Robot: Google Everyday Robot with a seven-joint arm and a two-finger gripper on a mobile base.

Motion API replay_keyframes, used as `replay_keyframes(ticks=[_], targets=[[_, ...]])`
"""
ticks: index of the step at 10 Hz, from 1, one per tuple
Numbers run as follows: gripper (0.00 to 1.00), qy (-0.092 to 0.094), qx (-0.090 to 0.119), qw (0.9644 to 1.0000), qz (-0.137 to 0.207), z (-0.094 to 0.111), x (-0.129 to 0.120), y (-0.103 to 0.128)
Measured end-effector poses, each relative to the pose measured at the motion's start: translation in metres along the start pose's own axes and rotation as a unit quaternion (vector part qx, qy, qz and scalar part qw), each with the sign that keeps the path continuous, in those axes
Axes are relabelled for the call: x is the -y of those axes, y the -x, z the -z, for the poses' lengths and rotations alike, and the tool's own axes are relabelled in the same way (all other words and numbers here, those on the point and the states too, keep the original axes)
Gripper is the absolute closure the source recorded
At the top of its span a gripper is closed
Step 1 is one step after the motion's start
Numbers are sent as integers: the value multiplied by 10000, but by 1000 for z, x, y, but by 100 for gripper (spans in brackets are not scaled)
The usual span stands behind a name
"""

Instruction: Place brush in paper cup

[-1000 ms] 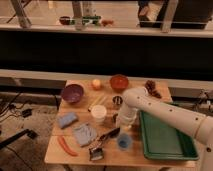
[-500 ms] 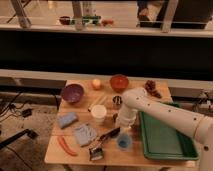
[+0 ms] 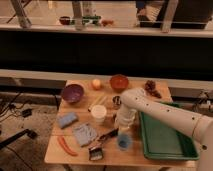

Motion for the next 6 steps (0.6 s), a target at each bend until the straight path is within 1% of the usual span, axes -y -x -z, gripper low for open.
replay_keyframes(ticks=[1,4,6], targets=[[85,-8,10,10000,11,1,1,1],[85,-27,28,10000,7,2,2,0],[85,-124,43,9999,-5,14,4,1]])
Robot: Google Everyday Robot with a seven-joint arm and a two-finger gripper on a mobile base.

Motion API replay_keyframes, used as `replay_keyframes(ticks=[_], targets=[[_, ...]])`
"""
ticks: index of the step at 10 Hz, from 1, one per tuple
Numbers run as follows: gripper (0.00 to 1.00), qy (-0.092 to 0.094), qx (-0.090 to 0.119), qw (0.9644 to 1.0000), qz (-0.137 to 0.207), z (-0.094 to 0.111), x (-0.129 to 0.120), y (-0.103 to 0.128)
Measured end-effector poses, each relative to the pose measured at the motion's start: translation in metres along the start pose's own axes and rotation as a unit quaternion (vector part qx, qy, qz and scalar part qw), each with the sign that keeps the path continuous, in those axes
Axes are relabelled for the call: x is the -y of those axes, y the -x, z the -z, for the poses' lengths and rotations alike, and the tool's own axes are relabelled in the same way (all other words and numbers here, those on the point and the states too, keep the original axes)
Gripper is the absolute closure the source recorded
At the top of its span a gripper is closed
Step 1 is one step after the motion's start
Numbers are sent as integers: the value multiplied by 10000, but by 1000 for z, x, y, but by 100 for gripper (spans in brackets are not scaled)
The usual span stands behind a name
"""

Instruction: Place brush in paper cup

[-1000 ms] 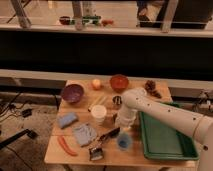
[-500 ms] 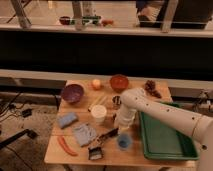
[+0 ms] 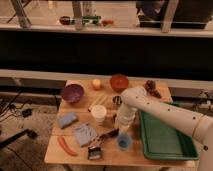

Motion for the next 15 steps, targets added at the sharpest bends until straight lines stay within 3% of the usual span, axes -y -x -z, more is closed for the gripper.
replay_keyframes(ticks=[7,15], targets=[[85,-428,33,9991,43,47,4,4],[85,-688,29,9974,190,100,-22,14]])
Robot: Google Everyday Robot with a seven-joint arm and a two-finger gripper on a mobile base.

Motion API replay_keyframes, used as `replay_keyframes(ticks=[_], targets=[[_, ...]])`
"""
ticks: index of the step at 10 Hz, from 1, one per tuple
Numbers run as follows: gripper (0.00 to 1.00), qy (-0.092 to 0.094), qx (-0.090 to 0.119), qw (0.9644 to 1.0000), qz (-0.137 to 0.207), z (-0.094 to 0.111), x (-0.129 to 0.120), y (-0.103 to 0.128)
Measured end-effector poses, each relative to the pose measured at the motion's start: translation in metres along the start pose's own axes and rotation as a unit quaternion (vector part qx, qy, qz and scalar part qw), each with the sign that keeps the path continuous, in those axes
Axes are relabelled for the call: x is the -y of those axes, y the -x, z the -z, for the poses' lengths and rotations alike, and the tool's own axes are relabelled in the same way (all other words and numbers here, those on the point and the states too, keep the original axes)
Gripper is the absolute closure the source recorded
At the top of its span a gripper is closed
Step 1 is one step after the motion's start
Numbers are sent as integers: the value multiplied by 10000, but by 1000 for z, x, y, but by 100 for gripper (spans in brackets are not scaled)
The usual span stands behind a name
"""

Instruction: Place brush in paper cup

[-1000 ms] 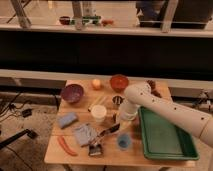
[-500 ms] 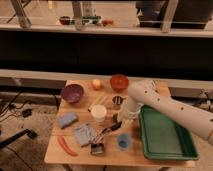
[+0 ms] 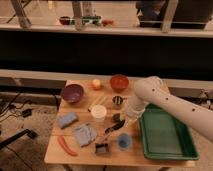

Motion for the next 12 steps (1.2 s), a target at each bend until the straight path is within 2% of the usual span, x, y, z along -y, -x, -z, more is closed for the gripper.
replay_keyframes(ticks=[5,10,12], targets=[[85,-14,103,9998,191,24,-13,21],[85,20,178,9973,705,54,-29,62],[85,-86,172,9963,842,74,-30,75]])
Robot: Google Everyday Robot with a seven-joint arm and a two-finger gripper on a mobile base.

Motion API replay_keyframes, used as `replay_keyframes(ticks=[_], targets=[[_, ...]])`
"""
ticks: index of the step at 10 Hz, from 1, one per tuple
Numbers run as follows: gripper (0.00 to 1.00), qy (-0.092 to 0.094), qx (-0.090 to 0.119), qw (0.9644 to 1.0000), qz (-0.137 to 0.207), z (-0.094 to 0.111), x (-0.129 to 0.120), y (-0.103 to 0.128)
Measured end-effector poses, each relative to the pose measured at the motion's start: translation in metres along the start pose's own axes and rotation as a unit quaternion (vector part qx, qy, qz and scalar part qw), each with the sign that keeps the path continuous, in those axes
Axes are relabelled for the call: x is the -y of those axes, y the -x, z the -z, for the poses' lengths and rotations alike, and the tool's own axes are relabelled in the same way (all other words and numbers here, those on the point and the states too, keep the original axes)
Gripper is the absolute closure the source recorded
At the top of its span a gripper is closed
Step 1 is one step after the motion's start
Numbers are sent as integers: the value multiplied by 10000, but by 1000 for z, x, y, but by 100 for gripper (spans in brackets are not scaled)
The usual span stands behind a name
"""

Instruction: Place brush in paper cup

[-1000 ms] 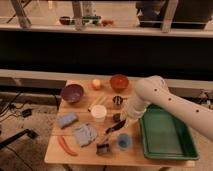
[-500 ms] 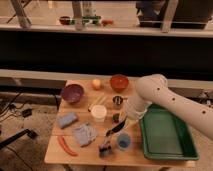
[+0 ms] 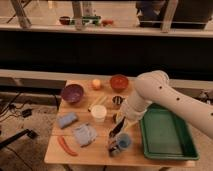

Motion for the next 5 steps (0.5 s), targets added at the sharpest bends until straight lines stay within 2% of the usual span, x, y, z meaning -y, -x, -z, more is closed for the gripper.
replay_keyframes(ticks=[5], targets=[[85,-145,-18,9996,254,39,2,26]])
